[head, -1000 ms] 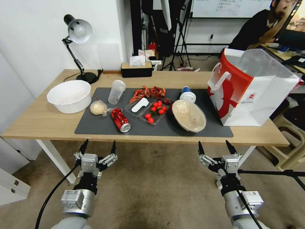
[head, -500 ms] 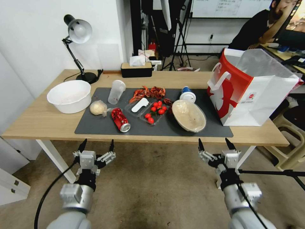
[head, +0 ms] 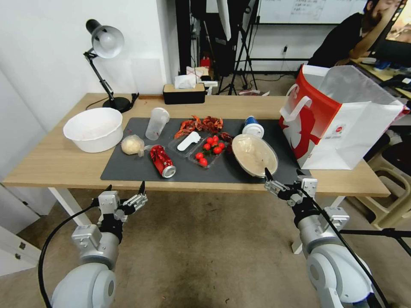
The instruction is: Pick up the trash from the table and place it into the takeout bag.
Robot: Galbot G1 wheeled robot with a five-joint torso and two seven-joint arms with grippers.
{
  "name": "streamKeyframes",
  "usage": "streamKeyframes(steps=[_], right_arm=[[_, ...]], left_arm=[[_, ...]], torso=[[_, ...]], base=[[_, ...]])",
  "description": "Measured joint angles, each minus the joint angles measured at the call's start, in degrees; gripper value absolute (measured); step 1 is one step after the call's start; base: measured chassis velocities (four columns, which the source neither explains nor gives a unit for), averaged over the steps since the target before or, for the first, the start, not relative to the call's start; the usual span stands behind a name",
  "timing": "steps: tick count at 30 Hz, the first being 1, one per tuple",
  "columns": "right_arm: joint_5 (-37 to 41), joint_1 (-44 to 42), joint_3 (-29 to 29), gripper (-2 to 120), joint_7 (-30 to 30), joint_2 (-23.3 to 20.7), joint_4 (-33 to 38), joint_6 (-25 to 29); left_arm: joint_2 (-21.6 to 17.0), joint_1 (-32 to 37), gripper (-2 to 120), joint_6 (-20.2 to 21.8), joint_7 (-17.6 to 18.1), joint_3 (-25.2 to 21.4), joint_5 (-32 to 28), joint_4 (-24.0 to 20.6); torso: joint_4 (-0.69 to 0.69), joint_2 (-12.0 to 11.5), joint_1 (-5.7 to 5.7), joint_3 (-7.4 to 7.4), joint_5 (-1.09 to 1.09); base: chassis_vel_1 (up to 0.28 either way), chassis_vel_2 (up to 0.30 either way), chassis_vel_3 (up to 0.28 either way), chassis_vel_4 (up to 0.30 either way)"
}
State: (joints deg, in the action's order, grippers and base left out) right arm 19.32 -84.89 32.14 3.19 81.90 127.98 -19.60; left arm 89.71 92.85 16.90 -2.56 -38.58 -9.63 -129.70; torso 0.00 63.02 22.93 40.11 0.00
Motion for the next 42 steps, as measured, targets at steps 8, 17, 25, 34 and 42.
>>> streamKeyframes(steps=[8, 17, 25, 34, 42], right_arm=[[10.31, 2.21, -0.05, 100, 3.47, -0.8, -2.51, -0.73], [23.13, 6.88, -1.02, 100, 7.21, -1.72, -6.03, -3.24], [26.67, 9.18, -2.44, 92, 10.91, -1.3, -7.21, -5.21], [27.64, 9.0, -2.39, 60, 12.38, -0.9, -7.02, -5.69], [27.49, 8.49, -2.3, 30, 12.87, -0.67, -6.6, -5.85]], left_arm=[[0.02, 0.07, 100, -0.89, 0.0, -0.04, 0.04, 0.19], [0.38, 0.26, 100, -2.44, 0.03, 0.0, 0.39, 0.56], [0.53, 0.4, 100, -3.34, 0.09, -0.05, 0.59, 0.8], [0.67, 0.67, 100, -4.52, 0.1, 0.12, 0.9, 1.19], [0.8, 0.87, 100, -4.85, 0.07, 0.27, 1.07, 1.08]], torso=[[0.0, 0.0, 0.0, 0.0, 0.0], [0.0, 0.0, 0.0, 0.0, 0.0], [0.0, 0.0, -0.01, 0.0, 0.0], [0.0, 0.0, -0.02, 0.0, -0.01], [0.0, 0.0, -0.02, -0.01, 0.0]], base=[[0.0, 0.0, 0.0, 0.0], [0.0, 0.0, 0.0, 0.0], [0.0, 0.0, 0.0, 0.0], [0.0, 0.0, 0.0, 0.0], [0.0, 0.0, 0.0, 0.0]])
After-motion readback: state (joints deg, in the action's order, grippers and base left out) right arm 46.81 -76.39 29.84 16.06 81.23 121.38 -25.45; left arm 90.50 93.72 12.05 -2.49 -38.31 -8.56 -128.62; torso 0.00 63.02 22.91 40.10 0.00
